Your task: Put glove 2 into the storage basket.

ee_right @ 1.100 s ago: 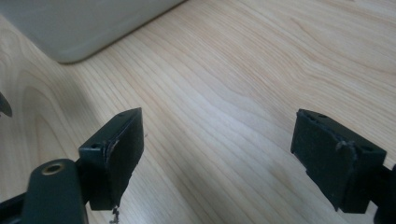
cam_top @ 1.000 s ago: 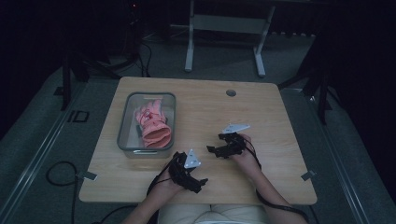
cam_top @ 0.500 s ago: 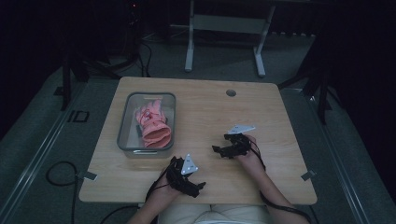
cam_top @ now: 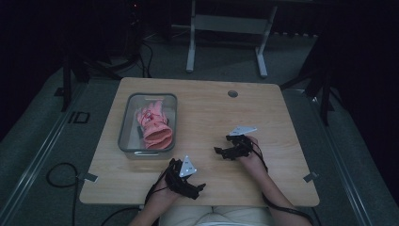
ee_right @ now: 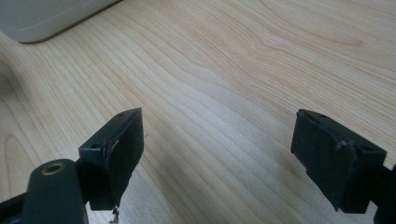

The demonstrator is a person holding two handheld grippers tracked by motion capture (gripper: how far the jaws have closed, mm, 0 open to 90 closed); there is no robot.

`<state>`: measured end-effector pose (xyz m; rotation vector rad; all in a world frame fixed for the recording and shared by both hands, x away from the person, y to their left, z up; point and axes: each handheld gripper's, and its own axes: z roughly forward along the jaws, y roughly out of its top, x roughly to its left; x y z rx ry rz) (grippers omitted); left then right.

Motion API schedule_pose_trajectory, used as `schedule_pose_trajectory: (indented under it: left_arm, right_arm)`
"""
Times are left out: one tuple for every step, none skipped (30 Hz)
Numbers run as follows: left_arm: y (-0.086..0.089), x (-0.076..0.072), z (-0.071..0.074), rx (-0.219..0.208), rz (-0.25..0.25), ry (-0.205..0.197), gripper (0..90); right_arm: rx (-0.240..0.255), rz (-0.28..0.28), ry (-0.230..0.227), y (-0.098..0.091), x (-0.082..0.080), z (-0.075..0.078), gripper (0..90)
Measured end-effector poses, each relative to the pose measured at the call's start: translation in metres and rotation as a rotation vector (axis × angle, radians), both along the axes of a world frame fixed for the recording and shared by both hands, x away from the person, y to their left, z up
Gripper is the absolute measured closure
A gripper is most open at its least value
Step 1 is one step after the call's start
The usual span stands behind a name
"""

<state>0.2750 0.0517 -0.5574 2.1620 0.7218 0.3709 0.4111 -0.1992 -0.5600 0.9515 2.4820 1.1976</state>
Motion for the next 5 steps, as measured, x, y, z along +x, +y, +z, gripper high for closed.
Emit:
schedule_pose_trajectory:
  left_arm:
    - [0.0007,0.0001,0.0000,0.001,0.006,-0.005,0.9]
    - [0.0009,0.0002,-0.0001,0.004,0.008,-0.005,0.9]
    - [0.0010,0.0002,-0.0005,0.005,0.012,-0.009,0.9]
    - [0.0009,0.0003,-0.0009,0.006,0.016,-0.009,0.9]
    - [0.0009,0.0003,-0.0009,0.006,0.016,-0.009,0.9]
  right_arm:
    - [-0.002,-0.001,0.000,-0.0002,0.0002,-0.0002,17.0]
    - [-0.003,-0.003,0.002,-0.0004,0.0004,-0.0002,17.0]
    - [-0.001,-0.004,0.002,-0.0006,0.0004,-0.0002,17.0]
    - [-0.001,-0.004,0.000,-0.0006,0.0004,-0.0001,17.0]
    - [-0.001,-0.004,0.000,-0.0006,0.0004,-0.0001,17.0]
